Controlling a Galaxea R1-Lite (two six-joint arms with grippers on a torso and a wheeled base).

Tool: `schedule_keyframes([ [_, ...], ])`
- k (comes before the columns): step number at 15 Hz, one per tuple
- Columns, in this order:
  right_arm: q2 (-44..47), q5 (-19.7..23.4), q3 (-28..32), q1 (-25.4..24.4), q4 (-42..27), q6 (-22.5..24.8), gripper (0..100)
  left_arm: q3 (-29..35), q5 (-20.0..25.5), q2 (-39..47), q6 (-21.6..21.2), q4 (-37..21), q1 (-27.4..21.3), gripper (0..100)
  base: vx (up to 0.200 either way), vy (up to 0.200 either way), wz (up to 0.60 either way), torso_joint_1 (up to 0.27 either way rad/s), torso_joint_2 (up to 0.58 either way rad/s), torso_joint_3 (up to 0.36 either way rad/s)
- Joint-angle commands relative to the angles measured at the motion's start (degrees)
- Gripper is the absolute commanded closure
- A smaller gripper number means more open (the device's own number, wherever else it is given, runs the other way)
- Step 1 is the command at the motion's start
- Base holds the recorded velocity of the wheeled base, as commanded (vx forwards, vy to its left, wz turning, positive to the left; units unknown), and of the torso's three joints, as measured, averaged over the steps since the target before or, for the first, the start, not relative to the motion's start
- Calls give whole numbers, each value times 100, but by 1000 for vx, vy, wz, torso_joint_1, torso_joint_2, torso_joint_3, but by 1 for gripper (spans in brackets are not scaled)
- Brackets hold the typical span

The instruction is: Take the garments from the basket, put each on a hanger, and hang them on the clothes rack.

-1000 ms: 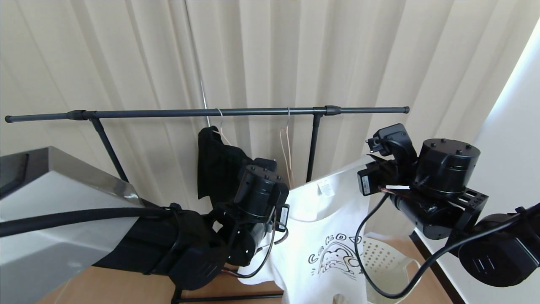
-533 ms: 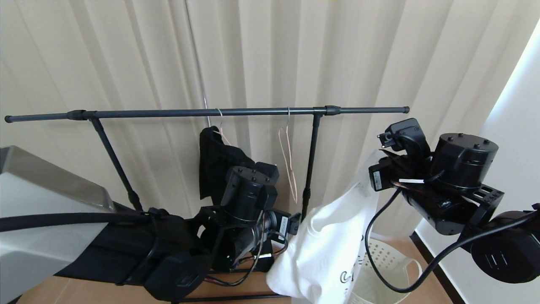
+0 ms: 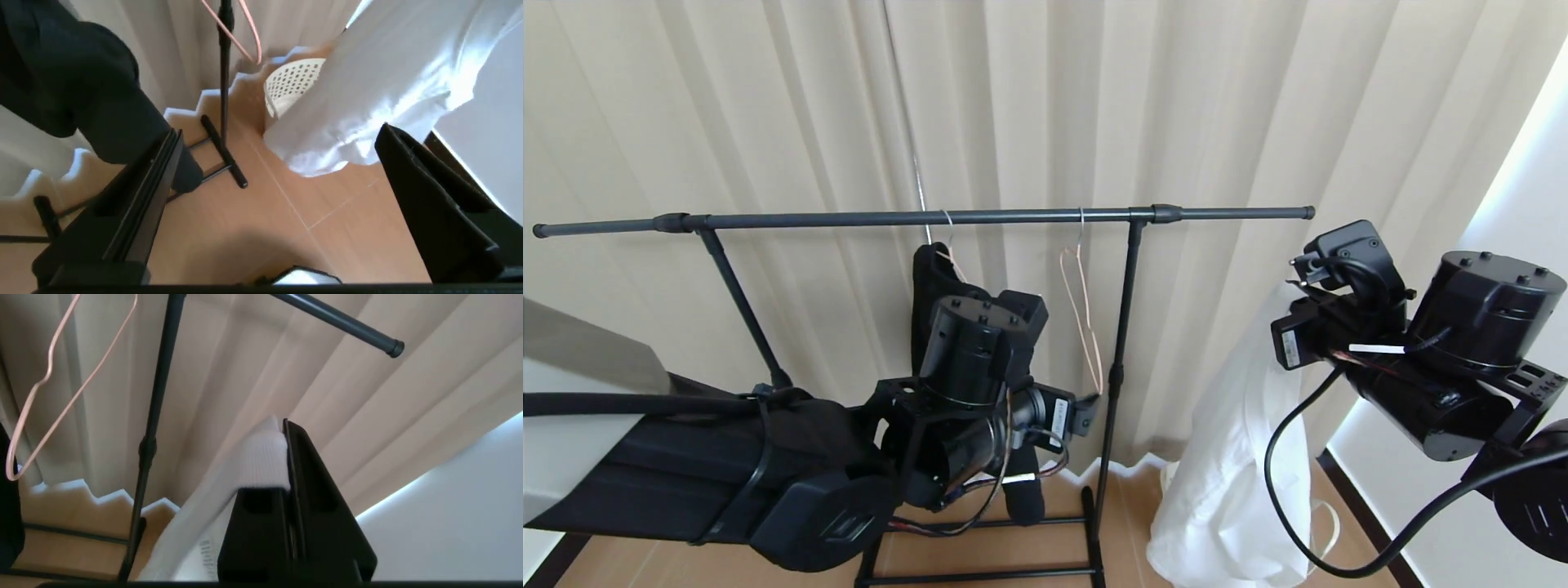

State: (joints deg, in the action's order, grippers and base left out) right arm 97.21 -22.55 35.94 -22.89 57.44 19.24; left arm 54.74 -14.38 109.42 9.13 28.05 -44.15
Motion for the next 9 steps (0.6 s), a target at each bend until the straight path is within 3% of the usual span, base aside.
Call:
schedule_keyframes([
  [1, -185, 5, -25, -5, -5, 1, 100, 283, -319, 167, -148, -151, -41, 0, 0, 0, 0, 0, 0, 0],
  [6, -264, 23, -61, -5, 4, 98, 100, 1751, -311, 747, -228, -1698, 179, 0, 0, 0, 0, 0, 0, 0],
  [9, -308, 23, -96, 4, 4, 98, 100, 2129, -311, 844, -228, -1759, 153, 0, 0, 0, 0, 0, 0, 0],
])
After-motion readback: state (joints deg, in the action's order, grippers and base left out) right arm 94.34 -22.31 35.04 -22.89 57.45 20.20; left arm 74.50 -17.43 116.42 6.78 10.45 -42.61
